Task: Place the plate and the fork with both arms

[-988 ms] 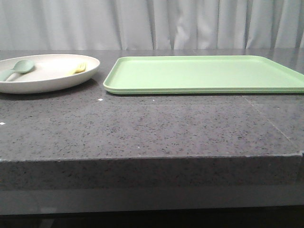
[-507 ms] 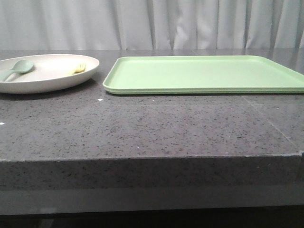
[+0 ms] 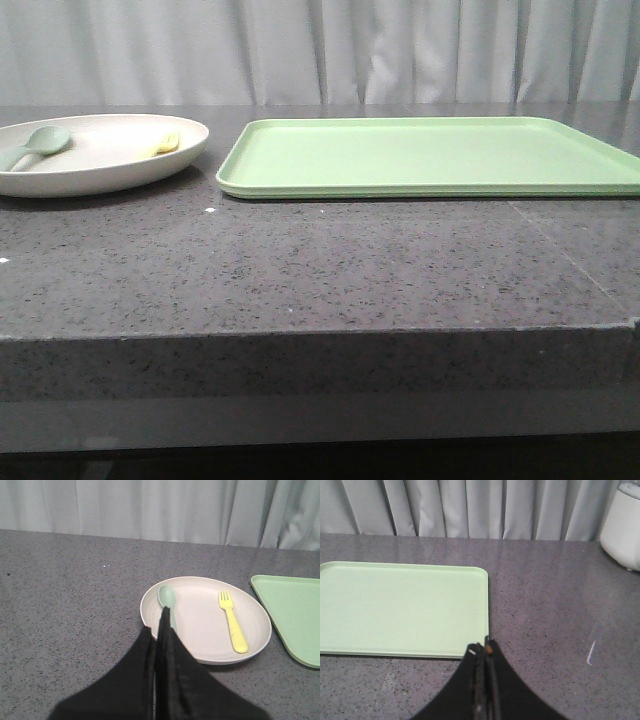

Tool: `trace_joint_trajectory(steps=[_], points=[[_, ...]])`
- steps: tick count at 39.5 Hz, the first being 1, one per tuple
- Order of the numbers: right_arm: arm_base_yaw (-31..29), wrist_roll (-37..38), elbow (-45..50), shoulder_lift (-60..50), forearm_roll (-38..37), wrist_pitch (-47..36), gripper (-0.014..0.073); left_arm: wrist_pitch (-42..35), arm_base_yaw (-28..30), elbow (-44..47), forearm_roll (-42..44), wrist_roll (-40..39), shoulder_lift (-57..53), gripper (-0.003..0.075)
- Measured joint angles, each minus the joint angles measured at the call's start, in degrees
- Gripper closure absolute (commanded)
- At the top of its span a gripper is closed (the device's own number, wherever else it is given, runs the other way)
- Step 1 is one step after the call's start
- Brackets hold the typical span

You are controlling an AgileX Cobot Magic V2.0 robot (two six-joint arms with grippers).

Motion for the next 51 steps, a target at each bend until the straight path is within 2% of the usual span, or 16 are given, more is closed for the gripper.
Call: trace_joint_trajectory(steps=[2,5,9,10,13,16,35,51], points=[[0.0,0.0,0.0,0.0,0.0,0.0,0.0653,0.0,0.0,0.0,0.0,0.0,0.0,0.0677],[0.0,0.0,0.0,0.0,-0.04,0.0,0.0577,-0.49,0.0,0.0,0.13,0.0,0.0,0.0529],[0.0,0.0,0.0,0.0,-0.26,0.0,0.0312,-0.95,0.0,0.0,2.38,0.0,0.0,0.0265],[0.0,0.0,0.0,0.0,-0.26,0.0,0.0216,-0.94,0.0,0.0,2.82,0.0,0.0,0.0211],[0.0,0.0,0.0,0.0,-0.3,0.0,0.0028,-0.94,0.0,0.0,4.7,0.0,0.0,0.013],[0.0,0.0,0.0,0.0,-0.3,0.0,-0.0025,-1.07,0.0,0.0,5.0,0.0,0.0,0.0133],[0.0,0.0,-0.03,0.0,-0.52,0.0,-0.0021,-3.0,0.0,-0.26,3.12,0.0,0.34,0.0133],[0.0,0.0,-0.03,0.0,-0.52,0.0,-0.0021,14.3,0.0,-13.41,8.84,0.0,19.47,0.0133]])
